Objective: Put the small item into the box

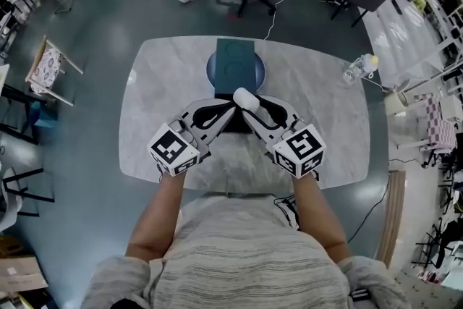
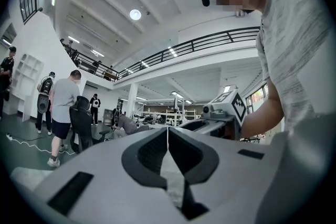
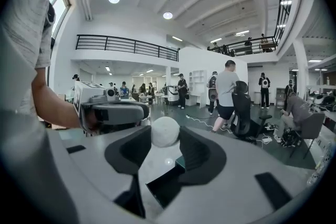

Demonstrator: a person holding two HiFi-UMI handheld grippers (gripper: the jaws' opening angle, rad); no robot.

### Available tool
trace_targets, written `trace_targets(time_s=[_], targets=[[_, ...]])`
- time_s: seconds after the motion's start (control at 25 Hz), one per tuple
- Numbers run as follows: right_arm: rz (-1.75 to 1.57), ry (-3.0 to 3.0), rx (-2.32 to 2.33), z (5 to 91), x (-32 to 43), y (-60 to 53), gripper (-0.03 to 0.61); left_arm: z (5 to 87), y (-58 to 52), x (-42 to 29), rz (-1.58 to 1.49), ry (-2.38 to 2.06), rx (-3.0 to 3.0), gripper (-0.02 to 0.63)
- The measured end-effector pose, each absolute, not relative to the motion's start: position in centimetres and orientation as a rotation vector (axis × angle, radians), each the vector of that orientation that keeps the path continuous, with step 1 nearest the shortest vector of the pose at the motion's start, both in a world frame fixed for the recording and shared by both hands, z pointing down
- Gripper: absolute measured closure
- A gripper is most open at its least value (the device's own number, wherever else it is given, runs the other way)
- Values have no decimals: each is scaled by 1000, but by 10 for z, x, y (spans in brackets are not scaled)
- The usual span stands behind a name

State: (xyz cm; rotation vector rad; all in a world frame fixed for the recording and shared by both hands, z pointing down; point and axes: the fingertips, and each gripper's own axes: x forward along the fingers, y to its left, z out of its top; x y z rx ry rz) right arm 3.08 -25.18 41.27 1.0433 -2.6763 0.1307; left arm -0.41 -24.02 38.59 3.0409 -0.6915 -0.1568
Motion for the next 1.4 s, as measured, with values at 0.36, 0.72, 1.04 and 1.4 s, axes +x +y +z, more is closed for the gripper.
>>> trace_targets(time_s=[0.36,0.72,1.04,1.4], targets=[[207,-2591,961,462,34,-277,397,422,-271,-25,-188,-866,2889,589],[325,-2506,883,514,39,-285,396,443,-280,-31,-154,-933,2845,588],[400,-2427,819,554,35,-286,396,458,-280,-28,-146,-925,2818,588],[478,-2288,761,597,31,-289,396,461,-280,-30,-149,-927,2806,588]])
